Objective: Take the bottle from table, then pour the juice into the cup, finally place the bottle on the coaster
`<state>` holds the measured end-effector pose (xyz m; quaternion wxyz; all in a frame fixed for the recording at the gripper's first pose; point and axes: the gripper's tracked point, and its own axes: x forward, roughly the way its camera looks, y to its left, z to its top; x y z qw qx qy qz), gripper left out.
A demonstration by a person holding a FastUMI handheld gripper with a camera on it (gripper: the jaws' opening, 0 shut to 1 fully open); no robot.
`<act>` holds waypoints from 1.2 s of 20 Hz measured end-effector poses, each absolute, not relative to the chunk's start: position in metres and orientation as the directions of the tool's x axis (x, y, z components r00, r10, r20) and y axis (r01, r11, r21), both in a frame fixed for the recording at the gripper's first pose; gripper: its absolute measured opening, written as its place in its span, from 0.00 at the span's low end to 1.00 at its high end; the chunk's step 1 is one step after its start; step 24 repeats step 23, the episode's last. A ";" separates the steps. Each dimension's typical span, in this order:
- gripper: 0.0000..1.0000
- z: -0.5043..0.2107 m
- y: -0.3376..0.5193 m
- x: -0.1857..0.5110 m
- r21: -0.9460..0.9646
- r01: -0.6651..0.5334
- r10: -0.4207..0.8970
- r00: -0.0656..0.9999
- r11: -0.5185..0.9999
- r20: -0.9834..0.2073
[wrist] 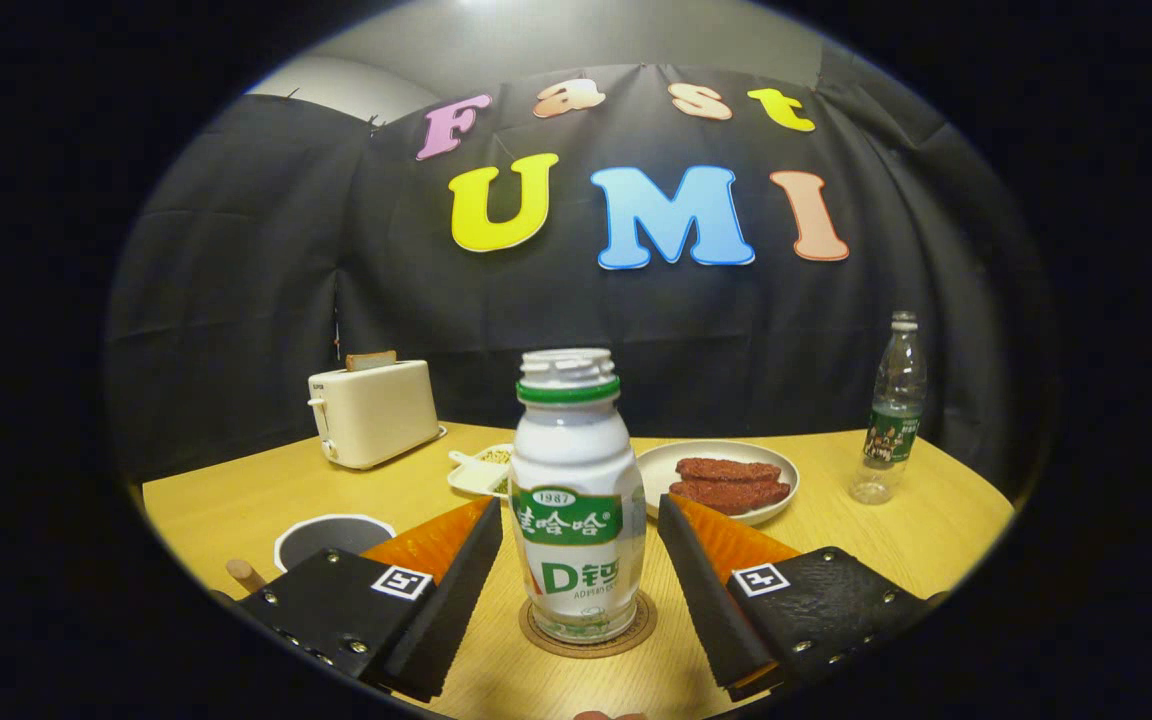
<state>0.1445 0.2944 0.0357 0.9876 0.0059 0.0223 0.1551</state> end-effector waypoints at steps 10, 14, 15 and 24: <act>0.93 0.122 0.289 0.116 -0.021 -0.289 0.289 0.948 0.957 0.136; 0.93 0.159 0.274 0.095 -0.044 -0.262 0.265 0.945 0.964 0.192; 0.93 0.166 0.269 0.087 -0.043 -0.257 0.260 0.944 0.966 0.205; 0.93 0.186 0.198 0.054 0.011 -0.197 0.189 0.952 0.980 0.241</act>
